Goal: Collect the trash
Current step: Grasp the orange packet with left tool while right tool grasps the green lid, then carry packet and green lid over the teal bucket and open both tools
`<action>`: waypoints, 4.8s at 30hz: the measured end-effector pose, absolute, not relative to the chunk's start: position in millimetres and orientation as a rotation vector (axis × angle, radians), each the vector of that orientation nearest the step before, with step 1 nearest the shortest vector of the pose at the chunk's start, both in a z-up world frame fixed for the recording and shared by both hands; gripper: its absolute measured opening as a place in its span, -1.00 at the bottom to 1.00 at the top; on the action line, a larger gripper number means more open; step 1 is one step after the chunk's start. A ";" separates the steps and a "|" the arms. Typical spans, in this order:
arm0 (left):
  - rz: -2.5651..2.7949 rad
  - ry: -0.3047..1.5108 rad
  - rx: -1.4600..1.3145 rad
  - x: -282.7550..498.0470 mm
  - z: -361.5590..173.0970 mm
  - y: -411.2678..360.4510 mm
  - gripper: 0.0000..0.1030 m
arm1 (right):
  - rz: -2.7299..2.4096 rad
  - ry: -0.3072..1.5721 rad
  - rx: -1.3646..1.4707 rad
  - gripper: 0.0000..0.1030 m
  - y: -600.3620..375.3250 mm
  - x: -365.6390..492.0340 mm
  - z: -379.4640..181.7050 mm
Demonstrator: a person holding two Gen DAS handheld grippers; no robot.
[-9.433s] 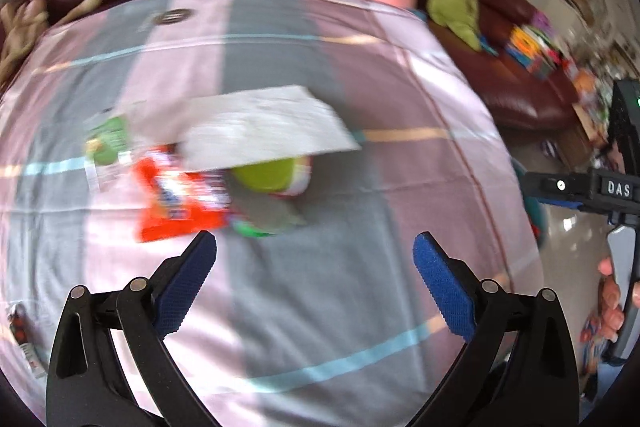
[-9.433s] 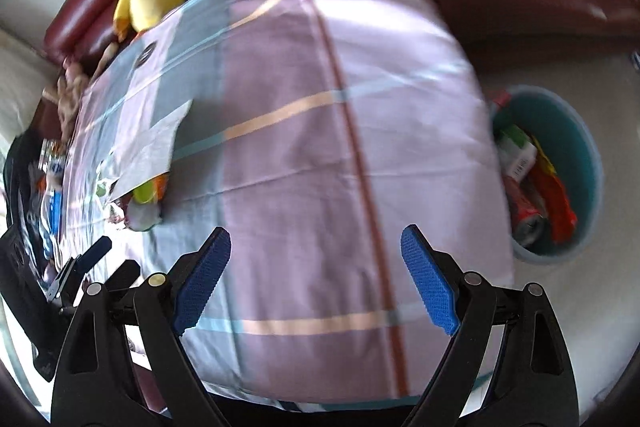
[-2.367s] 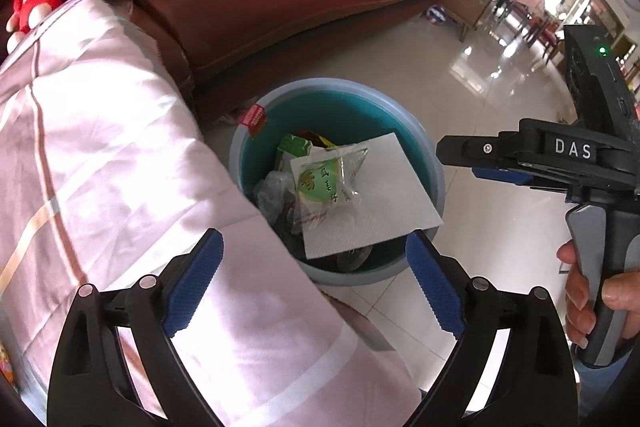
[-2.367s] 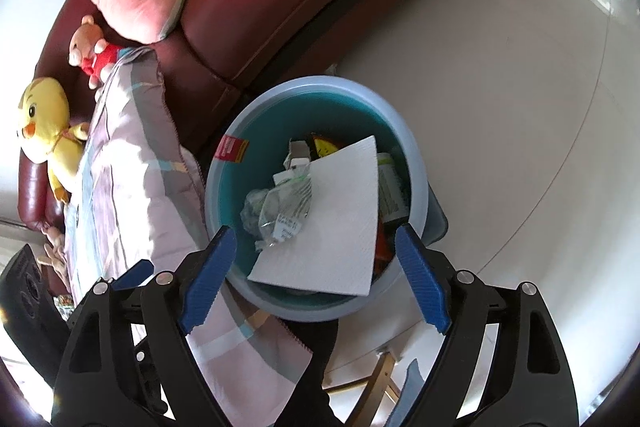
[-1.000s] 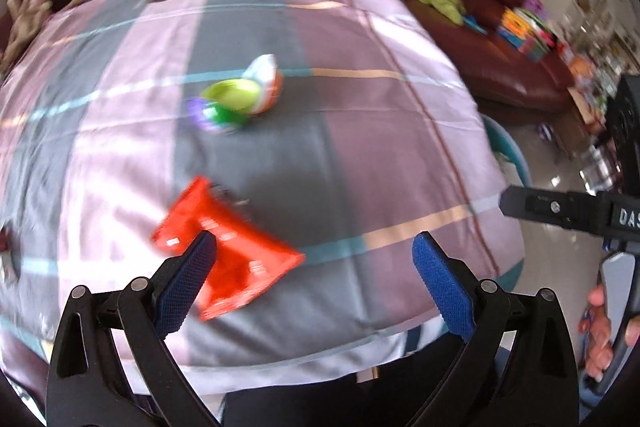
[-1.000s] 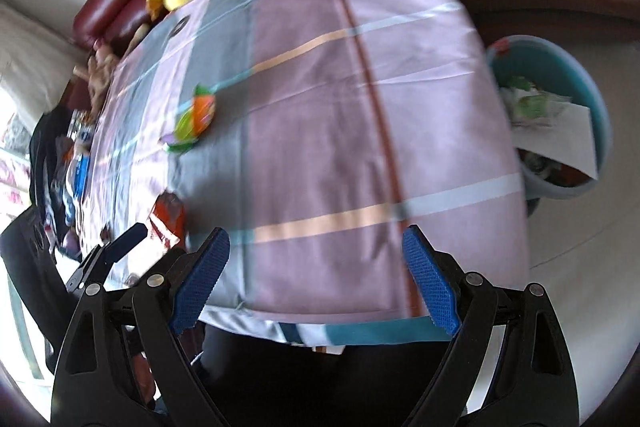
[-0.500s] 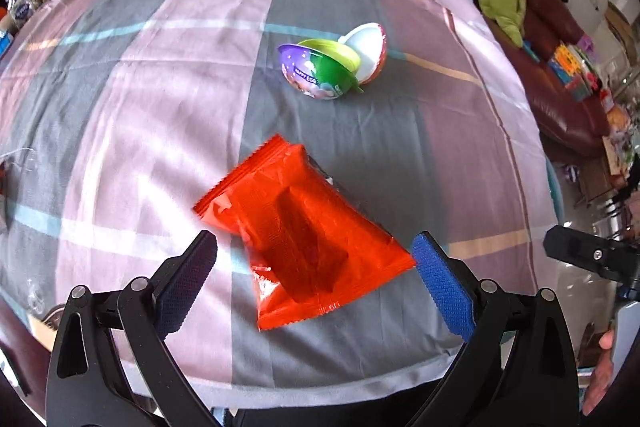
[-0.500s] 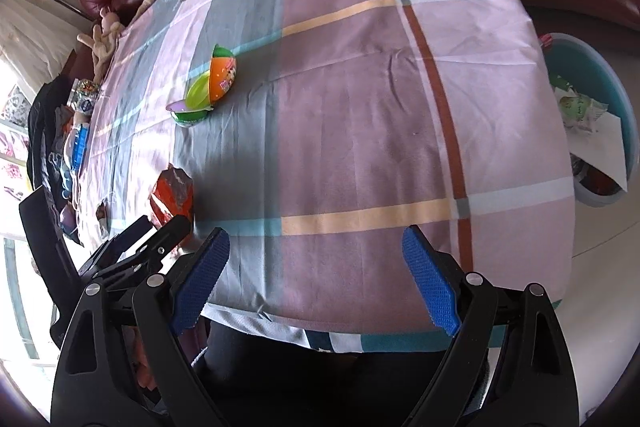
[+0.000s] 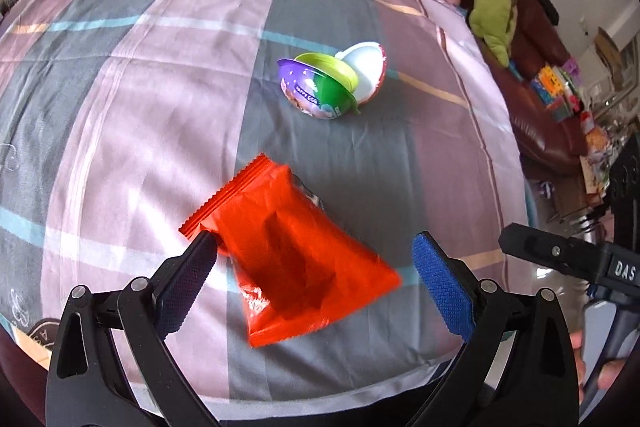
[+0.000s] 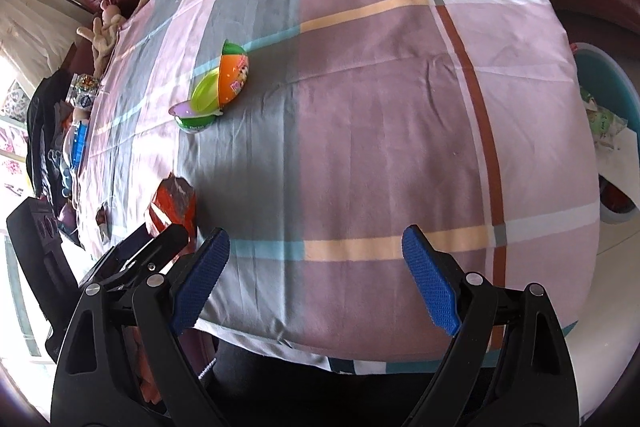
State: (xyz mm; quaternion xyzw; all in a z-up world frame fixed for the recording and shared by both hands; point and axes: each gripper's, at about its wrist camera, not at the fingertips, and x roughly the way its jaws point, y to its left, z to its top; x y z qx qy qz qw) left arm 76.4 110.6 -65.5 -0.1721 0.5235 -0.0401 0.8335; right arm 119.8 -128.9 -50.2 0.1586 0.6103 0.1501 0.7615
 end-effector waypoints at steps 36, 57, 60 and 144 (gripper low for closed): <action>-0.063 0.965 -0.301 130.2 -49.8 202.4 -0.15 | 0.489 1.305 0.197 0.03 20.2 246.6 -38.6; -0.061 1.007 -0.329 146.1 -68.5 211.1 -0.13 | 0.412 1.354 0.058 0.18 44.4 259.1 -78.4; -0.067 1.007 -0.330 146.2 -67.9 208.7 -0.13 | 0.410 1.318 0.002 0.00 48.8 257.5 -76.6; -0.726 1.133 0.261 199.5 -99.2 -303.3 0.57 | -0.107 1.091 0.852 0.01 -488.6 122.1 -118.0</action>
